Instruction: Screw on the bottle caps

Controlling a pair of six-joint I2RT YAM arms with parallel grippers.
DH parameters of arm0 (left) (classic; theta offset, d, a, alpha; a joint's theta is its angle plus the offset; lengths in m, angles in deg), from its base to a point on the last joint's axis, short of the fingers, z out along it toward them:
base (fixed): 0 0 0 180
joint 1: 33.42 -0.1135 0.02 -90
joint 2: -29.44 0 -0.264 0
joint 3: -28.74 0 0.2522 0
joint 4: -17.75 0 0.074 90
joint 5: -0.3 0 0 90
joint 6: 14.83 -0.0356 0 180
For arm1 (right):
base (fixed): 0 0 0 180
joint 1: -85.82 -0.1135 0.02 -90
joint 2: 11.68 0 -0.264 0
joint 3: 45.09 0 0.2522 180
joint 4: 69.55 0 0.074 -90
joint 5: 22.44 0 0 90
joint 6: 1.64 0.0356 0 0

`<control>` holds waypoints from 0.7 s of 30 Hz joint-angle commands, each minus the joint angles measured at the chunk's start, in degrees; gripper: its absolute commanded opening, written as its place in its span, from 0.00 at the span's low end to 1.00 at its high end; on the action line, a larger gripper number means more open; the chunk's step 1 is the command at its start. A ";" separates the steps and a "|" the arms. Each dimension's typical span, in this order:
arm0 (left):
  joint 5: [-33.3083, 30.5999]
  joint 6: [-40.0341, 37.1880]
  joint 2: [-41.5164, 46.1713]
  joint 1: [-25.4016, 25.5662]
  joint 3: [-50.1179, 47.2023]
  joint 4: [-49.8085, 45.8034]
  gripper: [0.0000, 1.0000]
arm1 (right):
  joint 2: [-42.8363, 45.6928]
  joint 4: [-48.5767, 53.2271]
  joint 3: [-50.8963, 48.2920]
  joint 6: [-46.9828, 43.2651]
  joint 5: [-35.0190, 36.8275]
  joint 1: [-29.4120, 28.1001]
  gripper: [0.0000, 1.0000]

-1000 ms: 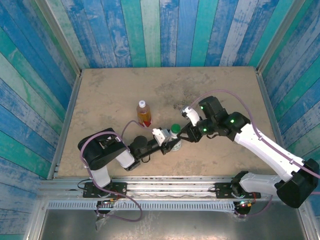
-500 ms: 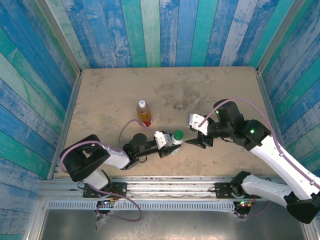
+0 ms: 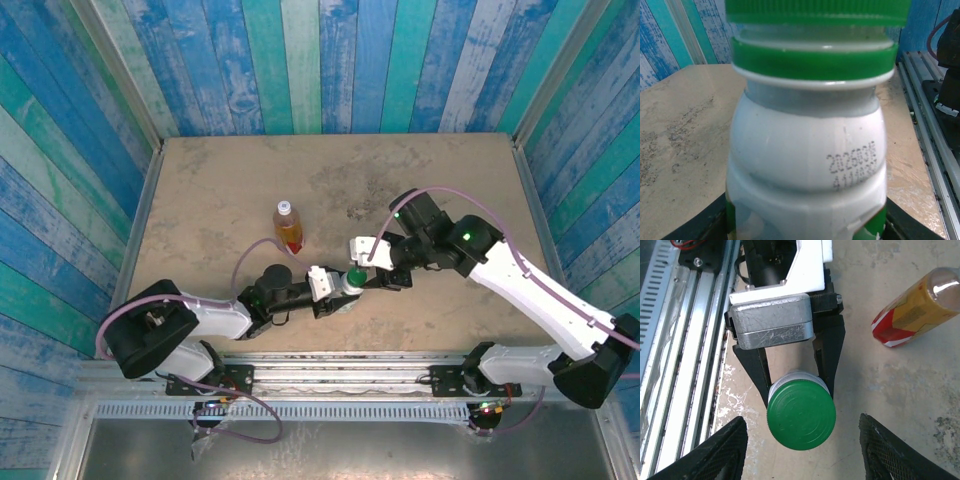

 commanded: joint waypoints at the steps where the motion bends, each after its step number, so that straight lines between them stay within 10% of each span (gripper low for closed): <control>1: 1.18 -0.85 3.10 -0.38 1.24 -1.27 0.55 | -0.85 2.30 1.44 -1.70 0.10 -0.49 0.60; 21: 1.30 -0.45 4.03 -0.37 1.78 -2.53 0.55 | -4.03 2.26 1.77 -0.71 -1.31 -0.90 0.44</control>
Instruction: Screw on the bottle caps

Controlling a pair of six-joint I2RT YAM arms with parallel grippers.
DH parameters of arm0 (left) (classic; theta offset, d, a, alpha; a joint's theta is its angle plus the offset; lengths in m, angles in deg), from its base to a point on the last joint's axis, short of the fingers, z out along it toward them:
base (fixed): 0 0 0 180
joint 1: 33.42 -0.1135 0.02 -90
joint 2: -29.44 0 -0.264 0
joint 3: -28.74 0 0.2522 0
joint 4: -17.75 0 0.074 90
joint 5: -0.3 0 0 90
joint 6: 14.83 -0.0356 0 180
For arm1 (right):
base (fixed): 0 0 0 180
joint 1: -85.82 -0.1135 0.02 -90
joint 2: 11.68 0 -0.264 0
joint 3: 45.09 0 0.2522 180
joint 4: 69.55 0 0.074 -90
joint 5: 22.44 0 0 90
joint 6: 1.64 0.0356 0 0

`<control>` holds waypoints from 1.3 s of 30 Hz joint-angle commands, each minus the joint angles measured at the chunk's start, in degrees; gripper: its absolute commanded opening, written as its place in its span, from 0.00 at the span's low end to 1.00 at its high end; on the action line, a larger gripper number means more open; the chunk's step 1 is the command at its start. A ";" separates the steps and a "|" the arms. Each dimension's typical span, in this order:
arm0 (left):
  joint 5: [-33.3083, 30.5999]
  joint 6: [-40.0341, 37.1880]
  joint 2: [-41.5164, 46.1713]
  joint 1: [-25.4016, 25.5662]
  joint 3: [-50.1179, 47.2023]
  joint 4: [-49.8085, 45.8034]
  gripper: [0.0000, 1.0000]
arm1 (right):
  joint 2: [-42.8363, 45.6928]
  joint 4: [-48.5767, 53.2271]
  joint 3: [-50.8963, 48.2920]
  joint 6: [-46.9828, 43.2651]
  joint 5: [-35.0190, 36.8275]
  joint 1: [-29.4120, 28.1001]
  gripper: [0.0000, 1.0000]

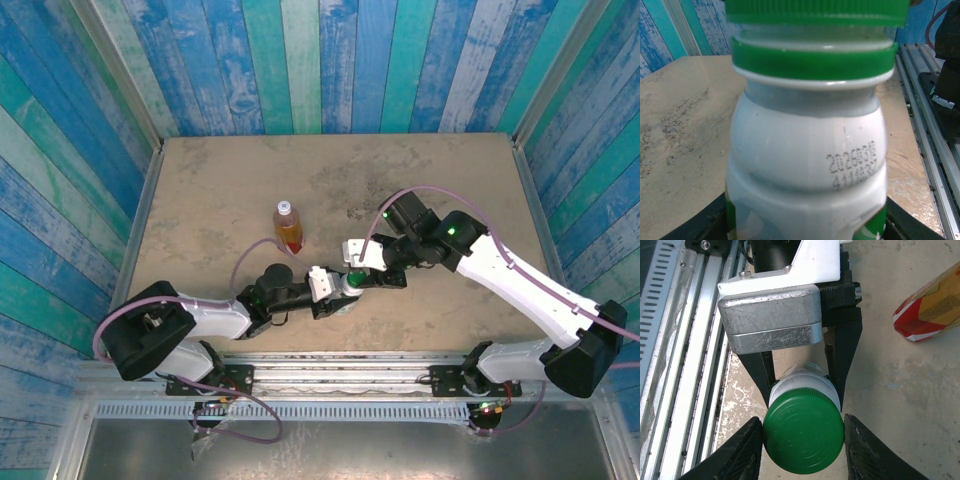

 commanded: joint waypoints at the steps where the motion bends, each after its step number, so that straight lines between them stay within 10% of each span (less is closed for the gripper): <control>1: 0.46 -0.09 3.21 -0.22 1.39 0.44 0.55 | -0.23 1.28 0.97 0.00 -0.99 -0.26 0.43; 10: -5.52 0.80 2.79 -0.23 3.57 1.18 0.55 | -0.40 1.23 0.47 8.10 1.93 -0.36 0.35; 24: -10.79 -1.26 -4.86 -0.23 11.48 1.68 0.55 | -4.31 0.96 2.02 61.21 16.48 -0.44 0.33; 32: -9.80 -0.75 -3.72 -0.40 9.14 2.49 0.54 | -0.03 0.65 4.11 51.26 17.47 2.17 0.58; 39: -2.62 -2.97 1.26 -0.75 6.50 -3.30 0.55 | 8.95 -4.05 -1.68 22.61 8.77 3.06 0.75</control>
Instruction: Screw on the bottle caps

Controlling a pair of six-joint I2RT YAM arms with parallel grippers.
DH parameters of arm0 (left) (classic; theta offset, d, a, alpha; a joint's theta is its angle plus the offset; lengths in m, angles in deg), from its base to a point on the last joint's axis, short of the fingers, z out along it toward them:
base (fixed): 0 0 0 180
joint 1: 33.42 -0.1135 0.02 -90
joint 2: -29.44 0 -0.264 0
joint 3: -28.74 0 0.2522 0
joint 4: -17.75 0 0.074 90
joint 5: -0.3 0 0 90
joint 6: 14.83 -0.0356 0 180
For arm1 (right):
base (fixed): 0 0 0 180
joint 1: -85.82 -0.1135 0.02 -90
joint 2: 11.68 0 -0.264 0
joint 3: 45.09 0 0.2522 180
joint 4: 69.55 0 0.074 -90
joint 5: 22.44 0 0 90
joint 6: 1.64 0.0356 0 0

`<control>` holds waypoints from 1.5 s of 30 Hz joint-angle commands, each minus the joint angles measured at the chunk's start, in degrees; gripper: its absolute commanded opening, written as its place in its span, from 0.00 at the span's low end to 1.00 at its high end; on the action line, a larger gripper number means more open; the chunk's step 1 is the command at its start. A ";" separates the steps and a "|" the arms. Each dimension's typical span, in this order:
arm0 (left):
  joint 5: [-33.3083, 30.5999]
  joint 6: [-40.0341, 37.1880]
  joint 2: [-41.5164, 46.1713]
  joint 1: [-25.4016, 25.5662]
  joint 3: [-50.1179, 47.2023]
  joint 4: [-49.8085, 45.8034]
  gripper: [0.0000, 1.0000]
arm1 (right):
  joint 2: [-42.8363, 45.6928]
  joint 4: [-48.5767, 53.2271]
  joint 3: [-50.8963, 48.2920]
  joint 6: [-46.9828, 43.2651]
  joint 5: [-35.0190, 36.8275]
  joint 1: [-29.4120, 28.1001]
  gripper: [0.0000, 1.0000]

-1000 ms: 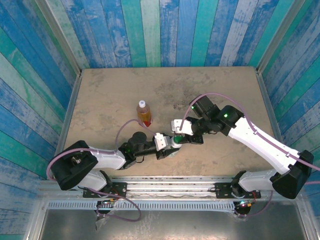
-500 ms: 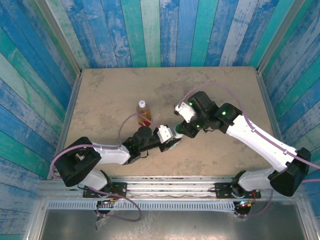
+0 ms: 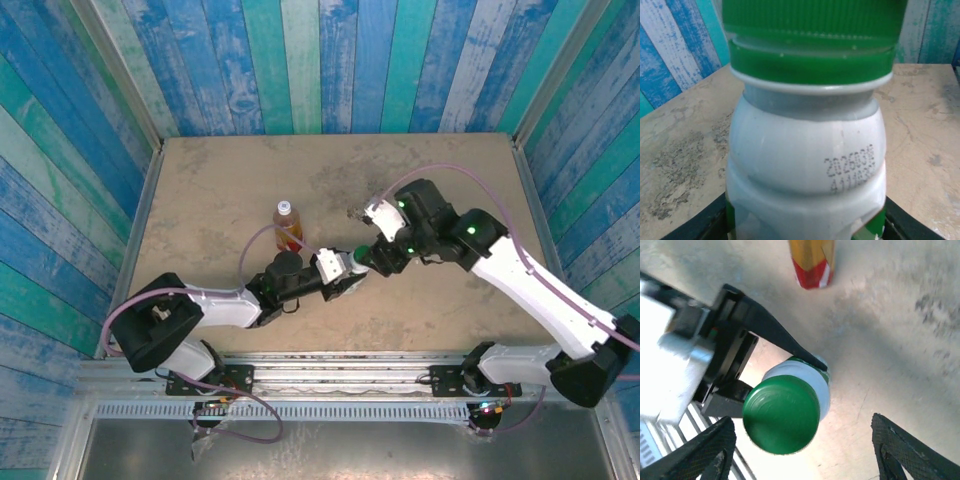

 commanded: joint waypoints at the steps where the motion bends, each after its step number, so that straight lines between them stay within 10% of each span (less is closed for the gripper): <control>1: 5.84 -2.53 5.20 -0.25 -1.04 -2.50 0.55 | 5.48 -1.95 -4.22 -18.51 -4.78 0.05 0.75; 15: 10.46 -4.56 9.55 -0.51 -1.09 -8.60 0.55 | 5.47 0.49 -4.01 -34.46 -11.33 -2.38 0.66; 45: 7.82 -2.76 8.68 -0.60 0.02 -8.07 0.54 | 1.01 -0.56 -2.96 -23.97 -8.76 -3.31 0.27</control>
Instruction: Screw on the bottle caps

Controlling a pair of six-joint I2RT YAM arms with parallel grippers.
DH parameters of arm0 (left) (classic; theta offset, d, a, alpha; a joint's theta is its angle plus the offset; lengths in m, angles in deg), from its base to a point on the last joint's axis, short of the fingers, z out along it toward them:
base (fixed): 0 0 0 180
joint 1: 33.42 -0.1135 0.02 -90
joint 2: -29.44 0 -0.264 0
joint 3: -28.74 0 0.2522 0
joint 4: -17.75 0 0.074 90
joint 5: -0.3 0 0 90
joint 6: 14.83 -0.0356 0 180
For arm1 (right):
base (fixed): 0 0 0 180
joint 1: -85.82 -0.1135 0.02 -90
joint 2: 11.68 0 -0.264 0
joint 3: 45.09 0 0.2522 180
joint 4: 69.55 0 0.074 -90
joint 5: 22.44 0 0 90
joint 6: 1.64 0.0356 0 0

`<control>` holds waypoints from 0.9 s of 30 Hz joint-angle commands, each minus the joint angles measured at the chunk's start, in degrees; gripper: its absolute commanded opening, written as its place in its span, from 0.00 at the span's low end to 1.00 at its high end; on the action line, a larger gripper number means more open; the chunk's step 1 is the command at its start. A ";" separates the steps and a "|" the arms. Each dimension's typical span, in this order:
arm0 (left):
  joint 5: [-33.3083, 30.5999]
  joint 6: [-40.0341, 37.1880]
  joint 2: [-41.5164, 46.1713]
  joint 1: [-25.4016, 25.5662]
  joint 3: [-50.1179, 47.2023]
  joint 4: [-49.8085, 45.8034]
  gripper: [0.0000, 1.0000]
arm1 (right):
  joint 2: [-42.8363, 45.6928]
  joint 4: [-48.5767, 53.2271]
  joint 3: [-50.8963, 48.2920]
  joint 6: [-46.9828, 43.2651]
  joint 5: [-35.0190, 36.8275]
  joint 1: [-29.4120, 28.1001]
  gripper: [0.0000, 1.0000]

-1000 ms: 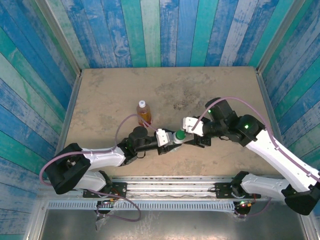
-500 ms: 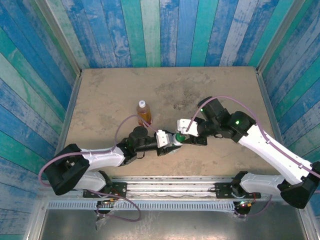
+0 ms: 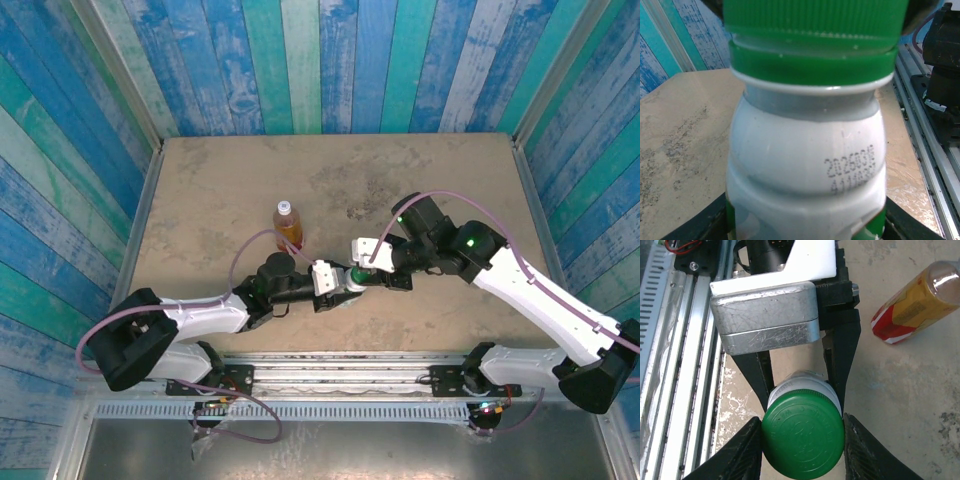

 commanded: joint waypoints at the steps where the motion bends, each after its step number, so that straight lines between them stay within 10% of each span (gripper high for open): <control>1: -3.24 1.00 -0.16 -0.15 2.06 1.73 0.54 | -0.28 0.26 1.13 8.75 2.51 -0.25 0.24; 15: -10.15 0.94 -8.65 -0.14 7.64 5.96 0.53 | 2.21 -0.28 -2.53 56.68 18.19 -3.59 0.06; 20: -10.33 0.87 -8.90 -0.15 7.41 5.89 0.53 | -0.54 7.50 2.80 61.07 26.16 -5.08 0.05; 27: -8.37 1.26 -6.63 -0.28 4.08 6.83 0.54 | 1.56 4.82 4.10 47.05 23.62 -4.47 0.52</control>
